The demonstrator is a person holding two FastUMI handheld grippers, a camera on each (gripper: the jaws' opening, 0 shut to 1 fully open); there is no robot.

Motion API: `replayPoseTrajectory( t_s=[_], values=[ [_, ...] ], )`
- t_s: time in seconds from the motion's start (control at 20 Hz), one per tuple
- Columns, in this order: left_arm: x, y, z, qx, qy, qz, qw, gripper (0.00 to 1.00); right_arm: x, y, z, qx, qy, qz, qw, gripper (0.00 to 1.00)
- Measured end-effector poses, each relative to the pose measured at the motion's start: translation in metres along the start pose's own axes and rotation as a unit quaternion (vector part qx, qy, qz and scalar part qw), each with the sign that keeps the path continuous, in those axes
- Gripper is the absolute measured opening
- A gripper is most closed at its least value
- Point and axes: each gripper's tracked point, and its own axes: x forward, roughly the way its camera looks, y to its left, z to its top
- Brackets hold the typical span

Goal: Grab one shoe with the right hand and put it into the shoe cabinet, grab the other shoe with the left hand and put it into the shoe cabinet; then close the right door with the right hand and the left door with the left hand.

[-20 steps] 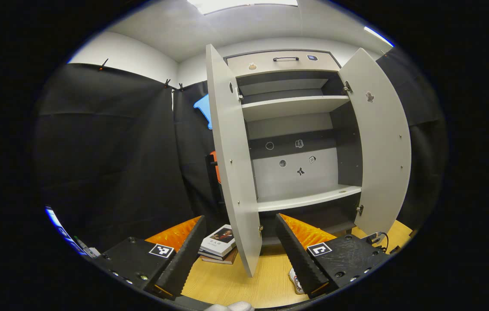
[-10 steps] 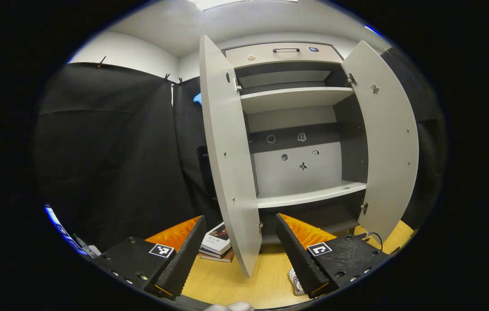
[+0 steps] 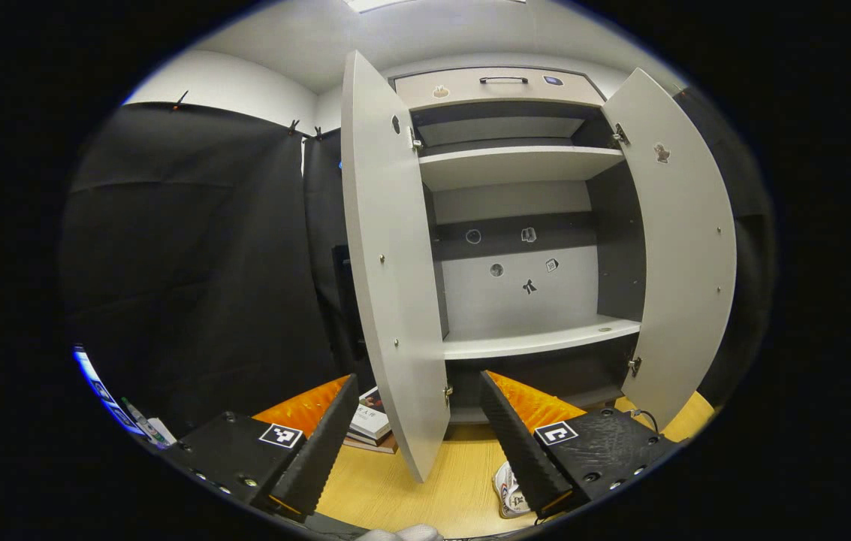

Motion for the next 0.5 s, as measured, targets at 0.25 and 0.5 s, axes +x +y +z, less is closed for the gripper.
replayPoseTrajectory(
  t_s=[0.25, 0.5],
  values=[
    [-0.012, 0.002, 0.004, -0.006, -0.011, -0.003, 1.0, 0.96, -0.04, -0.008, 0.029, -0.013, -0.029, 0.002, 0.999, 0.07],
    [-0.023, 0.001, 0.005, -0.018, -0.019, -0.018, 0.999, 0.96, -0.118, -0.007, 0.084, -0.04, -0.103, 0.001, 0.994, 0.07]
  ],
)
